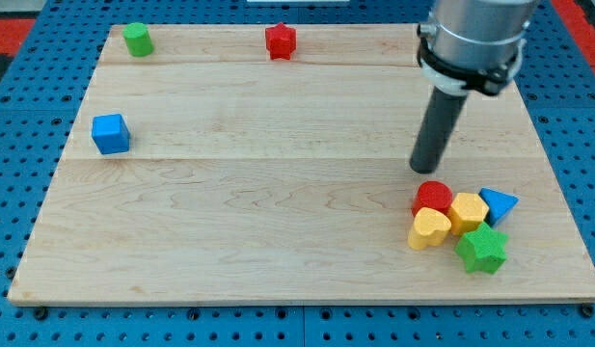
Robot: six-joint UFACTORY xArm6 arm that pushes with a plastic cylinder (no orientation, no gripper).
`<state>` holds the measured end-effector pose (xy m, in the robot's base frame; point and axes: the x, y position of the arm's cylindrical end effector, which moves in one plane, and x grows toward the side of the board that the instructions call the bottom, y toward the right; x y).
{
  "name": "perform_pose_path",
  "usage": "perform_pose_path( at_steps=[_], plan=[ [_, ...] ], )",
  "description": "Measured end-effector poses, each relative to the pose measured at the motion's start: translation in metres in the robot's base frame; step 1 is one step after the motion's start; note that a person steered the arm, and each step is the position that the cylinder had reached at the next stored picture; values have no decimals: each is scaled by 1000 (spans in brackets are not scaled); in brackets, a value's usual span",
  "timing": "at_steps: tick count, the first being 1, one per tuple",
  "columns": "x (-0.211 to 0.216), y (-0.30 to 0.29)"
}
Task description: Move the blue cube to the red circle
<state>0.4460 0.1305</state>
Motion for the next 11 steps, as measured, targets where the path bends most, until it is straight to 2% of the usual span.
perform_pose_path(
  at_steps=[1,2,3,4,5,6,8,9,10,11],
  plan=[
    [-36,-78],
    [-43,-165],
    [-81,-209],
    [-112,-309],
    [-100,-411],
    [-41,-434],
    [-32,-256],
    [-42,-216],
    [-54,-214],
    [-24,-142]
  ],
)
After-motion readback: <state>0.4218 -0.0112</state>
